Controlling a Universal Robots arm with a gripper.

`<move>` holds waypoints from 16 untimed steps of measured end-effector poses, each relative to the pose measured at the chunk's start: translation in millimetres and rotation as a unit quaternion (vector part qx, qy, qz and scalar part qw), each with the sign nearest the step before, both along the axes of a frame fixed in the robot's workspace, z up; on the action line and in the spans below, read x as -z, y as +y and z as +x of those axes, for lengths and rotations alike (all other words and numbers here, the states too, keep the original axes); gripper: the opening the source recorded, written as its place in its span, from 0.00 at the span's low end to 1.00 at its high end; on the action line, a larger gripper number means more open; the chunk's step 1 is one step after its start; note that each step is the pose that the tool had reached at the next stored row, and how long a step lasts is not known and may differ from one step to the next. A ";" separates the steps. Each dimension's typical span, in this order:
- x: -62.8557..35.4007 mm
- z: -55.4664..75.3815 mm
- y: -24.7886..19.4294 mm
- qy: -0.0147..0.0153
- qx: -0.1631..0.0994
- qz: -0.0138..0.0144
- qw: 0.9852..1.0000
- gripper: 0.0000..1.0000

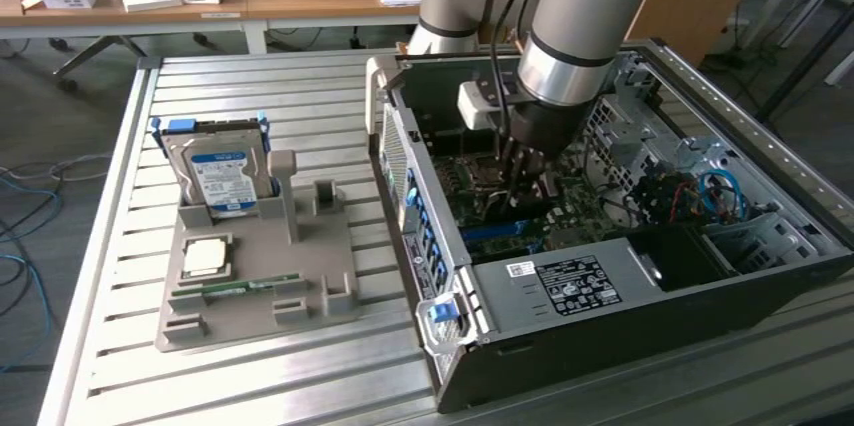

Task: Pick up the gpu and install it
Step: 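Insert the gpu into the slot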

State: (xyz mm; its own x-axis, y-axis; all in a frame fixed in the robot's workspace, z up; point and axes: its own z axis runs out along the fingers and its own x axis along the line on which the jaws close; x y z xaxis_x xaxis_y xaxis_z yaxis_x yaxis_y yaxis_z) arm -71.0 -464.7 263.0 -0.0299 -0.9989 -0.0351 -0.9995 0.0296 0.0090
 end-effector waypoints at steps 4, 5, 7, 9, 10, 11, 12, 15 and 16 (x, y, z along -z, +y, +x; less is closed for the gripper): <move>0.6 -0.1 -0.1 0.000 0.000 0.000 1.000 0.26; 0.9 -0.1 -0.1 0.000 0.000 0.000 1.000 0.26; 1.6 -0.1 0.0 0.000 0.000 0.000 1.000 0.26; 1.7 -0.1 0.0 0.000 0.000 0.000 1.000 0.26; 1.6 -0.1 -0.1 0.000 0.000 0.000 1.000 0.26; 1.6 -0.1 0.0 0.000 0.000 0.000 1.000 0.26; 1.8 -0.1 0.0 0.000 0.000 0.000 1.000 0.26; 2.3 -0.1 0.0 0.000 0.000 0.000 1.000 0.26; 3.9 -0.1 -0.1 0.000 0.000 0.000 1.000 0.26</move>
